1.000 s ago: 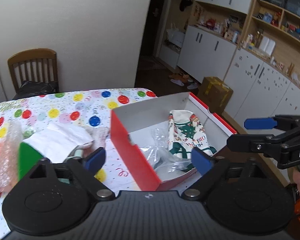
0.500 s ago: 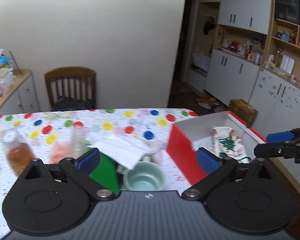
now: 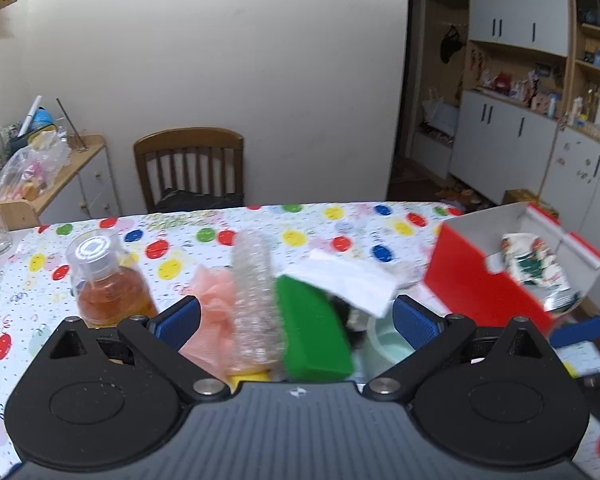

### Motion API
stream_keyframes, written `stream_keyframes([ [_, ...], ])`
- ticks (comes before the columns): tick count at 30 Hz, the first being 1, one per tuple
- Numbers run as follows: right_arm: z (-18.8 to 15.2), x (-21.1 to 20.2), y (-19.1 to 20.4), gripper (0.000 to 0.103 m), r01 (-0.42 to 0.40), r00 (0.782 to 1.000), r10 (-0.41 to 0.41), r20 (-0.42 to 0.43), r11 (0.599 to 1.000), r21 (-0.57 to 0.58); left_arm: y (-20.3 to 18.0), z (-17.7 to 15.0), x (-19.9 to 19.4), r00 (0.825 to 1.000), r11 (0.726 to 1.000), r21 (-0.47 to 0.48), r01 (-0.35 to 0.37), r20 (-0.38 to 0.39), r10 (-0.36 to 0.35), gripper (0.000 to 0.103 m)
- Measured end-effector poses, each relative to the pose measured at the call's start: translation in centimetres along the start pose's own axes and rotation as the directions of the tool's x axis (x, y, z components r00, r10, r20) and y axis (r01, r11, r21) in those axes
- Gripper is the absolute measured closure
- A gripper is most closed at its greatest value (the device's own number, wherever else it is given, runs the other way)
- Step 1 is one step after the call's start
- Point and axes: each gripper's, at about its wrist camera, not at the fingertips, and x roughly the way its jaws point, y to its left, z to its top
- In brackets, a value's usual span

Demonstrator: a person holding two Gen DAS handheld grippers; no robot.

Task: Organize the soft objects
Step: 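Withdraw both tools from the shoebox back over the table, then grasp the bubble wrap with left tool while right tool grasps the panda snack pouch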

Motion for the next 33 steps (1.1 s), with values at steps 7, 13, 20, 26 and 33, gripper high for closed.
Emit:
stream_keyframes([
  [7, -0.8, 4.2, 2.3, 0.003, 0.010, 0.999, -0.009, -0.044, 1.000, 0.021, 1.6, -0.7, 3.2, 0.998, 0.999, 0.015, -0.028, -0.047, 0.029, 0.000],
  [13, -1.8, 7.5, 3.5, 0.003, 0.039, 0.994, -0.034, -0.101, 0.998, 0.049, 1.9, -0.9, 5.2, 0.997, 1.000, 0.010, -0.021, -0.068, 0.022, 0.000],
  [20, -2.1, 9.7, 4.0, 0.003, 0.063, 0.988, -0.054, -0.144, 0.996, 0.064, 2.3, -1.1, 6.5, 0.996, 1.000, -0.012, -0.009, -0.085, 0.008, 0.003],
  [26, -2.3, 11.0, 3.9, 0.003, 0.081, 0.982, -0.065, -0.175, 0.993, 0.085, 2.8, -1.1, 7.7, 0.993, 0.999, -0.033, -0.018, -0.115, 0.014, 0.030],
  [33, -2.3, 12.0, 4.2, 0.009, 0.083, 0.978, -0.067, -0.199, 0.994, 0.074, 3.5, -1.1, 8.3, 0.991, 0.998, -0.067, -0.017, -0.135, 0.007, 0.057],
])
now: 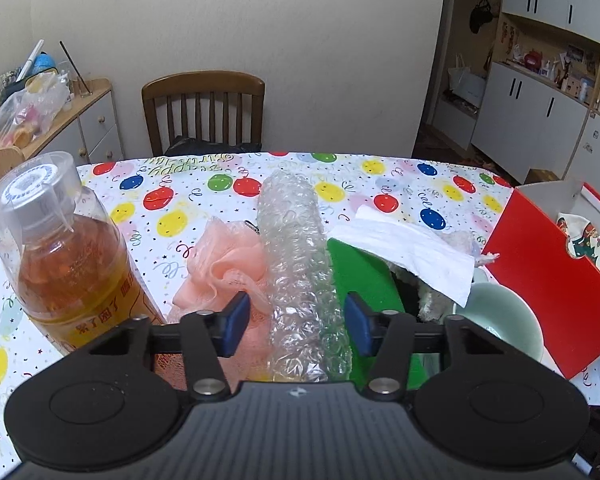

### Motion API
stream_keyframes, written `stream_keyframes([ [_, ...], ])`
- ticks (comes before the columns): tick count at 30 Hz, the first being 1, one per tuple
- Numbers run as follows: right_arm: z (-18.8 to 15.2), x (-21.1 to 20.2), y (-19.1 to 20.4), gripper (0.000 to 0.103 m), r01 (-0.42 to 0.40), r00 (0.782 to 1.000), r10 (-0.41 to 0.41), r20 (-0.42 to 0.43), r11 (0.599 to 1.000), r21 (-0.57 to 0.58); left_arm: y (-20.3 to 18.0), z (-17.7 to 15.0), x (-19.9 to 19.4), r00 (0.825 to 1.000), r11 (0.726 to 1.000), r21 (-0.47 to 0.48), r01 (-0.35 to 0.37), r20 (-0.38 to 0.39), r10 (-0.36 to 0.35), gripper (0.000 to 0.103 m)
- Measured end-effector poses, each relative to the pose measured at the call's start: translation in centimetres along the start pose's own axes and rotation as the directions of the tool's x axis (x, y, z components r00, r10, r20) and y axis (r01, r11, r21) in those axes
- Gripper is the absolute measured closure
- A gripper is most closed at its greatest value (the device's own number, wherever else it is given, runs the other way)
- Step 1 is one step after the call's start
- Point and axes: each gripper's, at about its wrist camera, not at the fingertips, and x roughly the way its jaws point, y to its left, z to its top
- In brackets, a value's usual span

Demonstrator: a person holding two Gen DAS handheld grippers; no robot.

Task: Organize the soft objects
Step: 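Grasp the bubble wrap with left tool while right tool grasps the panda snack pouch, then lift the bubble wrap and panda pouch and carry them over the shoebox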

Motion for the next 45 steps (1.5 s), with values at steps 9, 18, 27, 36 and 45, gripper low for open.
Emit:
stream_keyframes([
  [9, -0.1, 0.2, 0.6, 0.026, -0.015, 1.000, 0.015, -0.008, 1.000, -0.016, -0.2, -0.4, -0.8, 1.000, 1.000, 0.010, -0.002, 0.008, 0.002, 0.080],
  [18, -0.6, -0.8, 0.3, 0.038, -0.030, 0.999, 0.030, 0.018, 0.999, -0.015, -0.8, -0.8, -2.6, 0.999, 0.998, 0.053, -0.014, 0.037, 0.012, 0.096],
  [27, -1.3, -3.8, -0.2, 0.042, -0.068, 0.996, 0.069, 0.060, 0.998, -0.008, -0.7, -0.5, -6.0, 0.997, 0.999, 0.034, 0.008, 0.080, -0.011, 0.097],
  [36, -1.9, -8.9, -1.7, 0.043, -0.094, 0.987, 0.094, 0.130, 0.996, -0.009, -1.0, 0.4, -10.3, 0.992, 0.999, 0.028, 0.024, 0.123, -0.027, 0.097],
  [45, -2.2, -13.8, -4.2, 0.043, -0.080, 0.977, 0.079, 0.199, 0.997, -0.003, -2.5, 1.9, -13.9, 0.985, 0.998, 0.038, 0.042, 0.166, -0.048, 0.097],
])
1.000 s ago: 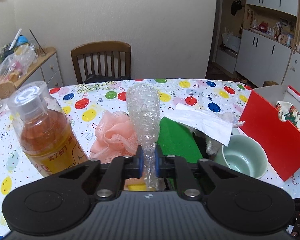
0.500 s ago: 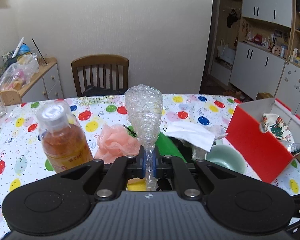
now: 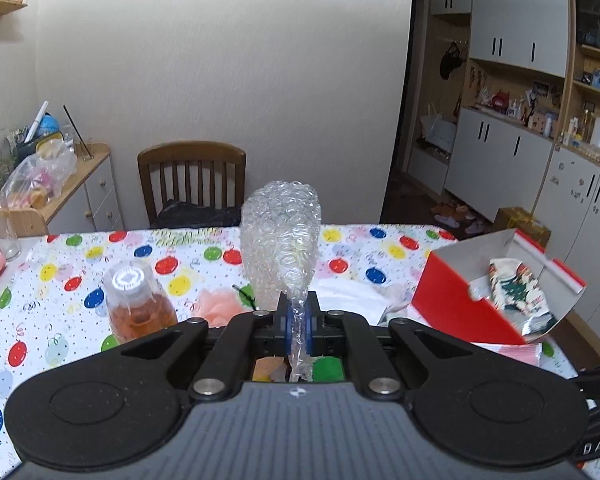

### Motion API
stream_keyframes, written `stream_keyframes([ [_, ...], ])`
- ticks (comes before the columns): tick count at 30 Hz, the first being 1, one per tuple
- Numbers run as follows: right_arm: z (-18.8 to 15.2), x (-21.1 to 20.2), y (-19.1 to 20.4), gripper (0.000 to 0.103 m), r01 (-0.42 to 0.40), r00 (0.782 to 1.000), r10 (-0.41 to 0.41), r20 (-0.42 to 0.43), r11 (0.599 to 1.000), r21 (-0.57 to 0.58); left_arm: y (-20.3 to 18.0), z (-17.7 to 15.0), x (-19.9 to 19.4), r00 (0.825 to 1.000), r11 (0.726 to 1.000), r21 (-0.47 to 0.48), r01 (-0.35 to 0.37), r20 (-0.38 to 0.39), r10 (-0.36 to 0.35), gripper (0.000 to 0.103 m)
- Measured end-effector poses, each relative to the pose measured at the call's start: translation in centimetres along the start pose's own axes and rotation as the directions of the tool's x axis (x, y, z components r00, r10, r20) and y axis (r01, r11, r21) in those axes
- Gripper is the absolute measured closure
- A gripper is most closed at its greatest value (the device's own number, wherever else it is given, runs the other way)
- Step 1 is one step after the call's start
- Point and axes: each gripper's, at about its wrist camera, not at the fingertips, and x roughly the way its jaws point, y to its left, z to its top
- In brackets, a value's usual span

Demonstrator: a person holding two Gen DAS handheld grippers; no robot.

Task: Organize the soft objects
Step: 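Lift the bubble wrap and panda pouch and carry them over the shoebox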

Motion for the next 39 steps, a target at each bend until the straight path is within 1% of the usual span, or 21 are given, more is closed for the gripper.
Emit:
stream_keyframes([
  [3, 0.4, -1.4, -1.2, 0.043, 0.011, 1.000, -0.012, 0.024, 1.000, 0.003, -0.6, 1.0, -1.1, 1.000, 1.000, -0.002, 0.012, 0.022, -0.012, 0.097],
  [8, 1.1, -3.6, -3.7, 0.043, 0.037, 0.997, -0.038, 0.064, 0.999, 0.017, -2.6, 2.9, -2.9, 0.996, 0.998, 0.008, 0.061, 0.064, -0.061, 0.097],
  [16, 2.6, -6.8, -7.4, 0.043, 0.065, 0.988, -0.068, 0.137, 0.998, 0.026, -7.4, 6.3, -4.7, 0.981, 0.990, 0.057, 0.126, 0.141, -0.133, 0.097],
  [20, 3.4, -7.8, -9.5, 0.043, 0.082, 0.985, -0.084, 0.152, 0.996, 0.020, -10.1, 7.3, -4.6, 0.974, 0.986, 0.086, 0.144, 0.162, -0.156, 0.097],
  [26, 4.6, -8.7, -12.2, 0.043, 0.109, 0.982, -0.107, 0.154, 0.994, -0.006, -14.1, 8.2, -3.1, 0.965, 0.974, 0.099, 0.204, 0.145, -0.217, 0.097],
  [33, 6.1, -8.6, -15.7, 0.043, 0.152, 0.979, -0.147, 0.143, 0.988, -0.022, -18.9, 8.7, -0.3, 0.955, 0.957, 0.105, 0.271, 0.099, -0.281, 0.097],
  [39, 7.0, -8.2, -19.0, 0.043, 0.178, 0.975, -0.174, 0.139, 0.984, -0.014, -21.9, 8.8, 2.5, 0.942, 0.941, 0.087, 0.327, 0.047, -0.332, 0.097],
])
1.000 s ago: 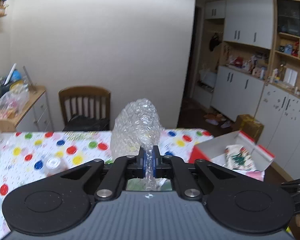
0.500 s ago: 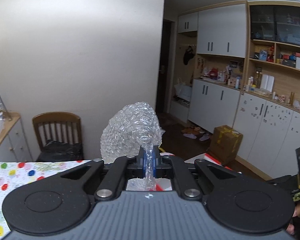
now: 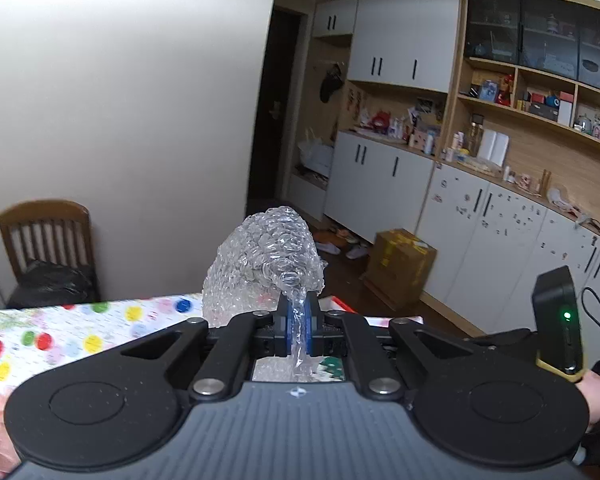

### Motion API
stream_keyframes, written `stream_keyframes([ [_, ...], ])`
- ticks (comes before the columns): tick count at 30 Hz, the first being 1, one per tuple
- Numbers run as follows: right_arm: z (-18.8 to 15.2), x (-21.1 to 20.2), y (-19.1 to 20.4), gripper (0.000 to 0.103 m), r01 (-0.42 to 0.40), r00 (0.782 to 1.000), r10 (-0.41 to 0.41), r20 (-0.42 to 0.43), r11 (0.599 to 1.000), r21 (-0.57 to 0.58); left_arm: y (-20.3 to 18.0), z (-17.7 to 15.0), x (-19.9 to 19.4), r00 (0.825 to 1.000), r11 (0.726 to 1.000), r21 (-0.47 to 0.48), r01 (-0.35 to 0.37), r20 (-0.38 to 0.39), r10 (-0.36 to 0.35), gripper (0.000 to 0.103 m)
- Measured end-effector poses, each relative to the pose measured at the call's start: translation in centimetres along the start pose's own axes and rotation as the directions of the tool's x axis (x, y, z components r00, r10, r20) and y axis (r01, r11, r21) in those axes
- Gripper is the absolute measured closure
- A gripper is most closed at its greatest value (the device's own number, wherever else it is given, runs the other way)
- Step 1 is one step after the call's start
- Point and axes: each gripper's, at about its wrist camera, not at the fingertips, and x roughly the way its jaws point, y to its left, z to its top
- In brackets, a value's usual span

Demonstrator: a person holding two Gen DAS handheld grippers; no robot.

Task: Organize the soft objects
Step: 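Lift the bubble wrap and panda pouch and carry them over the shoebox, then lower both items into the shoebox and open both tools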

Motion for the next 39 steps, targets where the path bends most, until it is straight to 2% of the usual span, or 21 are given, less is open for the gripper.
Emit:
stream_keyframes([
  [7, 0.8, 1.8, -3.0, 0.043, 0.024, 1.000, -0.024, -0.008, 1.000, 0.009, -1.9, -0.3, 3.8, 0.999, 1.000, -0.002, 0.026, -0.032, -0.026, 0.097],
  [11, 1.5, 3.2, -4.0, 0.043, 0.034, 0.999, -0.034, -0.015, 0.999, 0.001, -2.7, -0.7, 6.6, 0.996, 0.998, 0.063, 0.024, -0.086, -0.019, 0.097],
  [16, 2.5, 5.7, -5.2, 0.043, 0.044, 0.998, -0.045, -0.037, 0.999, -0.018, -2.1, -2.1, 11.0, 0.981, 0.998, 0.067, -0.005, -0.194, 0.018, 0.097],
  [21, 2.7, 7.8, -6.0, 0.043, 0.035, 0.998, -0.037, -0.060, 0.999, -0.031, -1.8, -3.8, 13.8, 0.965, 0.997, 0.065, -0.033, -0.258, 0.049, 0.097],
  [27, 2.2, 10.3, -6.4, 0.043, 0.026, 0.994, -0.030, -0.101, 0.999, -0.042, -1.5, -5.8, 16.7, 0.938, 0.996, 0.063, -0.059, -0.338, 0.076, 0.097],
  [32, 1.7, 11.6, -6.4, 0.043, 0.023, 0.990, -0.031, -0.141, 0.998, -0.062, -1.6, -7.3, 18.9, 0.912, 0.996, 0.068, -0.053, -0.402, 0.076, 0.097],
  [39, 0.6, 13.2, -6.2, 0.043, 0.014, 0.983, -0.034, -0.182, 0.994, -0.111, -1.3, -9.7, 21.5, 0.863, 0.999, 0.016, -0.037, -0.504, 0.040, 0.097],
])
